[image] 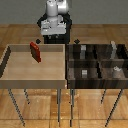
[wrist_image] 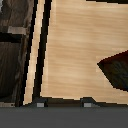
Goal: Place the box of cereal into the appropriate compartment.
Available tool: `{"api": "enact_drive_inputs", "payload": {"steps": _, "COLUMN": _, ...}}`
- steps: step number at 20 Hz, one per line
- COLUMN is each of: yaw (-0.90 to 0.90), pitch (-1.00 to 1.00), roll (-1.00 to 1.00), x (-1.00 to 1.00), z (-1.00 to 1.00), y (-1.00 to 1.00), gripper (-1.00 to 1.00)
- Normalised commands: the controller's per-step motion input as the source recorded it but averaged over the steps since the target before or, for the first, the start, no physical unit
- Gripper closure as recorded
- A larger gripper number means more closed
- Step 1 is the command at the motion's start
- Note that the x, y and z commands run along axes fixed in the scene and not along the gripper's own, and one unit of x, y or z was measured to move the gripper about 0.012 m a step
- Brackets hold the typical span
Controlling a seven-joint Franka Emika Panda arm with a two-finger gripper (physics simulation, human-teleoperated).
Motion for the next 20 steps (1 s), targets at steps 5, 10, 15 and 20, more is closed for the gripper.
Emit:
{"api": "enact_drive_inputs", "payload": {"steps": 5, "yaw": 0.00, "pitch": 0.00, "roll": 0.00, "x": 0.00, "z": 0.00, "y": -0.20, "gripper": -1.00}}
{"api": "enact_drive_inputs", "payload": {"steps": 10, "yaw": 0.00, "pitch": 0.00, "roll": 0.00, "x": 0.00, "z": 0.00, "y": -0.60, "gripper": -1.00}}
{"api": "enact_drive_inputs", "payload": {"steps": 15, "yaw": 0.00, "pitch": 0.00, "roll": 0.00, "x": 0.00, "z": 0.00, "y": -1.00, "gripper": -1.00}}
{"api": "enact_drive_inputs", "payload": {"steps": 20, "yaw": 0.58, "pitch": 0.00, "roll": 0.00, "x": 0.00, "z": 0.00, "y": -0.20, "gripper": -1.00}}
